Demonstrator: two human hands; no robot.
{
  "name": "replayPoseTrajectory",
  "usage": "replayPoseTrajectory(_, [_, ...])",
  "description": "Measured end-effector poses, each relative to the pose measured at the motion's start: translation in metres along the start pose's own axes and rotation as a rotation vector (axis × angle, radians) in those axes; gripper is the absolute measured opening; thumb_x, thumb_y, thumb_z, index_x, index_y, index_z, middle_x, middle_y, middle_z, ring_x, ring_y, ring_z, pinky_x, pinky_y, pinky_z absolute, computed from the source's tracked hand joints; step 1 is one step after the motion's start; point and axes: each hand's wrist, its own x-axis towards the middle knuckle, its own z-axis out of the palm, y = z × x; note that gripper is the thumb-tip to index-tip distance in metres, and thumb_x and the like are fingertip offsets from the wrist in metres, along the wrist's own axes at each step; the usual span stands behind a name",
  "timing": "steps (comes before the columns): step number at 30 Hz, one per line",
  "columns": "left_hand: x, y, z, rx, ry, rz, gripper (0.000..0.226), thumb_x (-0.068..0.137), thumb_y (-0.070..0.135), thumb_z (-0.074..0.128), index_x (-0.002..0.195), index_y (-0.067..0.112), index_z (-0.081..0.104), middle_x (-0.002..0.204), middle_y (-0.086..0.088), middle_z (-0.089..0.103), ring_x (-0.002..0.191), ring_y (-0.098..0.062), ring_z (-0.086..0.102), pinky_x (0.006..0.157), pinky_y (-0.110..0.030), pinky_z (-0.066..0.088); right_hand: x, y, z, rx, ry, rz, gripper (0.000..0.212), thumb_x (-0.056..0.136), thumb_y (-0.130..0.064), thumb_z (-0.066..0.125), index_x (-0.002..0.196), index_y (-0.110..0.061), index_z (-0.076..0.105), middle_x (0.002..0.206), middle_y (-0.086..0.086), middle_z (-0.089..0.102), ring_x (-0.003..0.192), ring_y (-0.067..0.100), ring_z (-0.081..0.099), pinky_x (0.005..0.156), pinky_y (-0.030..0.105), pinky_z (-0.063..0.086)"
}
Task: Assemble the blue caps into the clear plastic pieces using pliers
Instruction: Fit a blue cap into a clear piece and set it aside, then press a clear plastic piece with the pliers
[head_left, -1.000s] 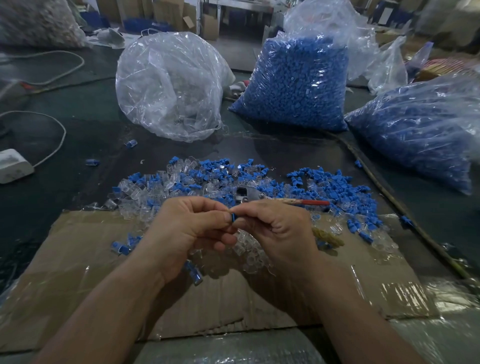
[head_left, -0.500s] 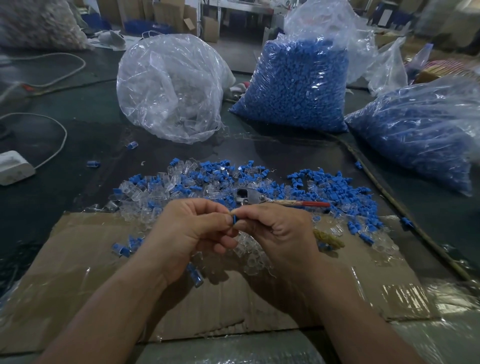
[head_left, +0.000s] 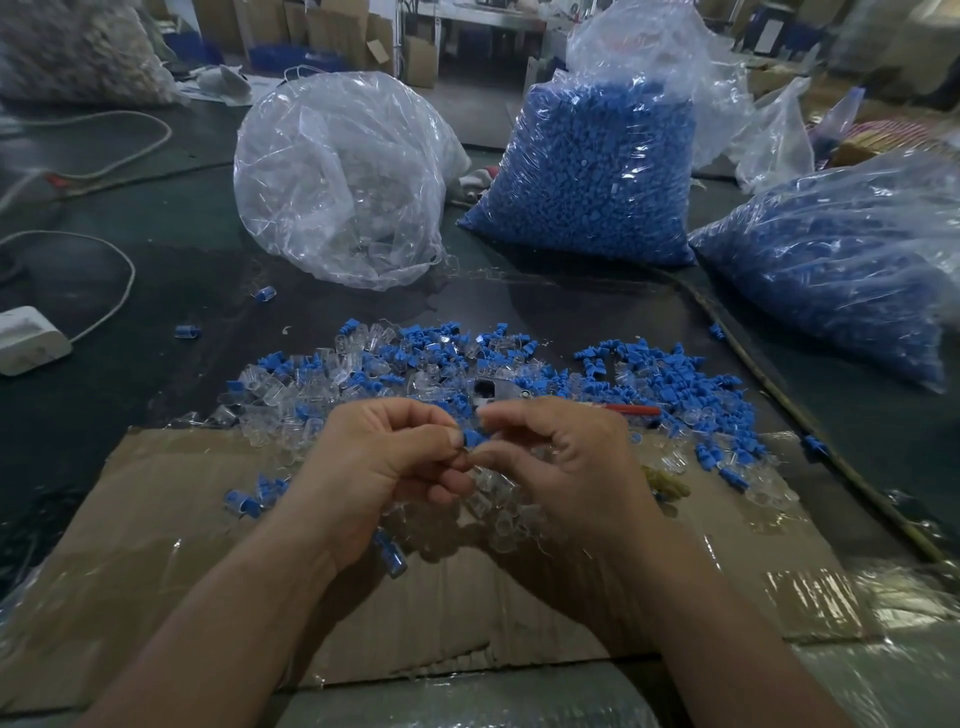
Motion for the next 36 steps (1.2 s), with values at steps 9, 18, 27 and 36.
replayPoseTrajectory(9, [0.004, -0.001, 0.002, -0.037, 0.036, 0.023, 0.013, 0.06, 0.007, 0.065, 0.072, 0.002, 0.06, 0.059, -0.013, 0.066, 0.047, -0.018, 0.062, 0.043, -0.021, 0.05, 0.002, 0.044, -0.051, -0.569, -0.494, 0.605, 0.101, 0.059, -0.071, 0.057, 0.144, -0.032, 0.018, 0.153, -0.004, 0.015, 0.14, 0.016, 0.011, 0.114, 0.049, 0.002])
replayPoseTrajectory(18, [0.002, -0.002, 0.0, -0.034, 0.024, 0.042, 0.018, 0.059, 0.011, 0.064, 0.074, 0.001, 0.06, 0.059, -0.011, 0.066, 0.048, -0.017, 0.063, 0.044, -0.02, 0.051, 0.01, 0.058, -0.049, -0.618, -0.456, 0.575, 0.089, 0.062, -0.063, 0.069, 0.138, -0.039, 0.03, 0.13, -0.002, 0.04, 0.124, 0.02, 0.033, 0.109, 0.043, 0.018])
replayPoseTrajectory(27, [0.004, -0.005, 0.0, -0.092, 0.013, 0.098, 0.018, 0.063, 0.01, 0.061, 0.078, 0.002, 0.057, 0.062, -0.01, 0.067, 0.053, -0.017, 0.065, 0.047, -0.02, 0.052, 0.005, 0.049, -0.044, -0.684, -0.113, 0.288, 0.042, 0.078, -0.04, 0.065, 0.112, -0.025, 0.046, 0.102, -0.007, 0.036, 0.105, 0.014, 0.036, 0.112, 0.045, 0.006])
replayPoseTrajectory(36, [0.006, -0.009, 0.002, -0.121, 0.109, 0.229, 0.01, 0.084, -0.004, 0.049, 0.08, 0.004, 0.055, 0.063, -0.006, 0.068, 0.056, -0.015, 0.065, 0.05, -0.019, 0.052, 0.007, 0.028, -0.039, -0.465, 0.108, 0.199, 0.031, 0.072, -0.027, 0.073, 0.096, -0.016, 0.056, 0.086, -0.004, 0.055, 0.083, 0.018, 0.05, 0.074, 0.037, 0.042])
